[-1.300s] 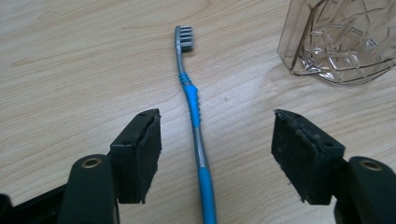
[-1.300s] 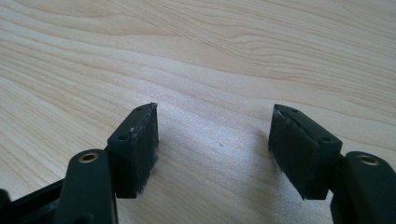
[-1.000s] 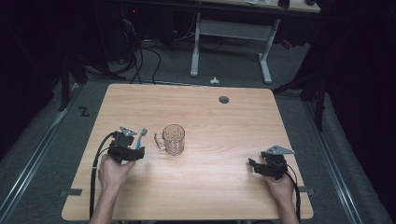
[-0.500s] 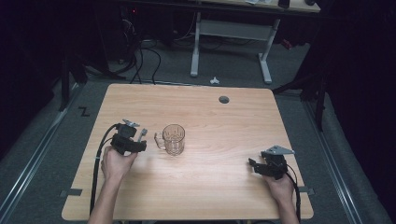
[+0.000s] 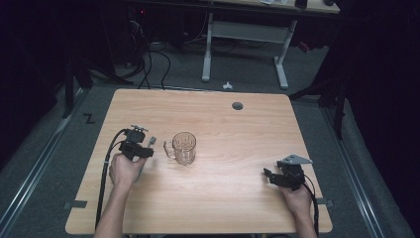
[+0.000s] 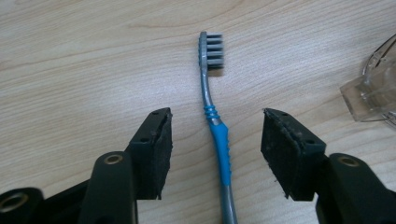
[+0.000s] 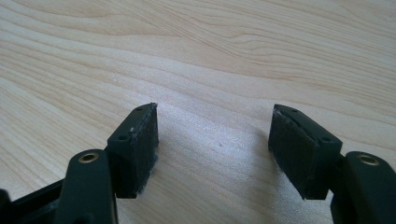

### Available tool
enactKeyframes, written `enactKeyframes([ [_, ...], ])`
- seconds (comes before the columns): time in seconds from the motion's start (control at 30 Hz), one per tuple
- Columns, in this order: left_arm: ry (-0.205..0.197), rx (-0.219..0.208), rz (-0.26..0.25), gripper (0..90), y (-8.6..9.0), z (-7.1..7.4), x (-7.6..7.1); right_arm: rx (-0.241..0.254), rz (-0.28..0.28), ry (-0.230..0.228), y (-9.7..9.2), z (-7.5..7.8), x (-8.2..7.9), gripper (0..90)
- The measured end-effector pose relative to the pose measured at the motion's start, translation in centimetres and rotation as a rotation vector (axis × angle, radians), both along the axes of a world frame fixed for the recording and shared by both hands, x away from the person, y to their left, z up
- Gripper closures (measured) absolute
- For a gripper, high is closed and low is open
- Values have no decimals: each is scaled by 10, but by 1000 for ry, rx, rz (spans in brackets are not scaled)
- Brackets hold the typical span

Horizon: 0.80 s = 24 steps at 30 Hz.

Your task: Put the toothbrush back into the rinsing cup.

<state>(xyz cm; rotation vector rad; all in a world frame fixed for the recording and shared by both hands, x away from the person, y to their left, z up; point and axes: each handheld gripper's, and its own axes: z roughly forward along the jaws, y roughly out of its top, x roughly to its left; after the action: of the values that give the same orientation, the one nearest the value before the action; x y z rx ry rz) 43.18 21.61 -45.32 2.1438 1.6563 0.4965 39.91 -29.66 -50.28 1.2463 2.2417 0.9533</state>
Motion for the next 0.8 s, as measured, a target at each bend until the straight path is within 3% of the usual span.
enactKeyframes([
  [0.2,24,-20,2,497,-3,-2,10,0,0,0,0,0,0,337],
  [0.3,56,-1,-1,512,-3,-5,14,1,-1,0,0,0,0,337],
  [0.47,73,12,-9,545,-5,-5,18,1,-1,0,0,0,0,337],
  [0.7,111,-4,-8,597,-5,-9,25,1,0,1,0,0,0,337],
  [0.8,133,8,-8,614,-5,-12,26,1,0,1,0,0,0,337],
])
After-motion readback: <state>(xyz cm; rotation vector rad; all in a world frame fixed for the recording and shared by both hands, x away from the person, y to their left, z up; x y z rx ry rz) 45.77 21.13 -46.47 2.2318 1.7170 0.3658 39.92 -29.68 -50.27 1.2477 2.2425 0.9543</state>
